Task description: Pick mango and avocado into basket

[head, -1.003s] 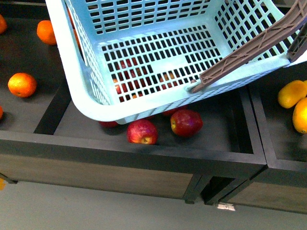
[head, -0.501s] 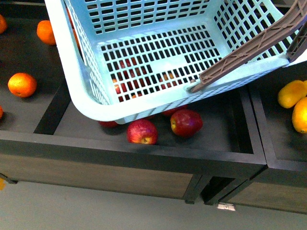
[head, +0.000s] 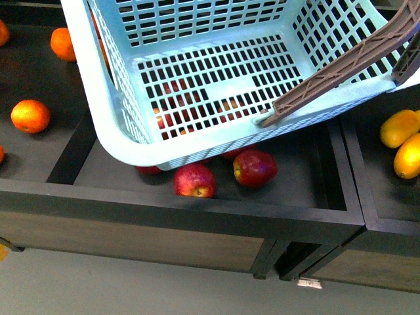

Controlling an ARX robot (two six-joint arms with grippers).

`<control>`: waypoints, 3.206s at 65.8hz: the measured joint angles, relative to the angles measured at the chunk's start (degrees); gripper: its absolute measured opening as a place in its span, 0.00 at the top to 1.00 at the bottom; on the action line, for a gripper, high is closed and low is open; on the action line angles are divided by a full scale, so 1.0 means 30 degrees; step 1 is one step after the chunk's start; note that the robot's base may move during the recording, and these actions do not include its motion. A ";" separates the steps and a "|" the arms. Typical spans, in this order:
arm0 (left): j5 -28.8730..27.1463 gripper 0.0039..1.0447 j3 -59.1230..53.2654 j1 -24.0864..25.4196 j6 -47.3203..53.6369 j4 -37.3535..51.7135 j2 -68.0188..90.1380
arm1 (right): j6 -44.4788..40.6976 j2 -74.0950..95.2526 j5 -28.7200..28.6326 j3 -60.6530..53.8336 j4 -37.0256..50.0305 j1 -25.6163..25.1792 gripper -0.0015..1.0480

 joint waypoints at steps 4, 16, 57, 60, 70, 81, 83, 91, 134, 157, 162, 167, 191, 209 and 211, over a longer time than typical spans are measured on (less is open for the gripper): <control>0.0000 0.86 0.0000 0.0000 0.0000 0.0000 -0.0007 | 0.0102 0.0044 0.0000 0.0000 -0.0007 -0.0022 0.08; -0.0015 0.86 0.0000 0.0007 0.0007 0.0000 0.0000 | 0.0707 0.0073 0.0219 -0.0036 -0.0095 -0.0124 0.22; -0.0015 0.86 0.0000 0.0007 0.0007 0.0000 -0.0007 | 0.4991 -0.5748 -0.3410 -0.7147 0.4517 -0.0342 0.48; -0.0015 0.86 0.0000 0.0007 0.0007 0.0000 -0.0007 | 0.5042 -0.7125 -0.3883 -0.7941 0.4911 -0.0401 0.48; -0.0015 0.86 0.0000 0.0007 0.0007 0.0000 -0.0007 | 0.5829 -1.1030 -0.5166 -1.0193 0.6251 -0.0444 0.48; -0.0007 0.86 0.0000 0.0007 0.0000 0.0000 0.0000 | 0.7577 -1.5234 -0.6011 -1.2619 0.7526 0.0051 0.48; -0.0015 0.86 0.0000 0.0007 0.0000 0.0000 0.0000 | 0.7839 -1.6123 -0.6069 -1.3114 0.7657 0.0321 0.48; -0.0015 0.86 0.0000 0.0000 0.0007 0.0000 0.0000 | 0.8721 -1.8615 -0.6222 -1.4469 0.7919 0.1435 0.48; -0.0007 0.86 0.0000 0.0000 0.0007 0.0000 -0.0007 | 0.8123 -2.3598 -0.2382 -1.7005 0.7555 0.9508 0.48; -0.0022 0.86 0.0000 0.0007 0.0000 0.0000 0.0000 | 0.6878 -2.1391 -0.0474 -1.4921 0.6790 1.1453 0.48; -0.0007 0.86 0.0000 0.0000 0.0000 0.0000 0.0000 | 0.6841 -2.0706 -0.0401 -1.4491 0.6630 1.1482 0.48; -0.0015 0.86 0.0000 0.0007 0.0000 0.0000 0.0000 | 0.6849 -2.0057 -0.0233 -1.4185 0.6528 1.1548 0.48; 0.0000 0.86 -0.0117 0.0000 -0.0051 -0.0007 0.0000 | 0.8320 -2.1019 0.2659 -1.4863 0.8553 1.0601 0.09; -0.0073 0.86 -0.0131 0.0022 0.0000 -0.0007 0.0000 | 0.8990 -2.6425 0.1574 -2.0006 1.3056 0.7665 0.22; -0.0015 0.86 -0.0131 -0.0036 0.0015 0.0000 0.0000 | 0.8874 -2.6869 0.1333 -2.1085 1.4462 0.7752 0.29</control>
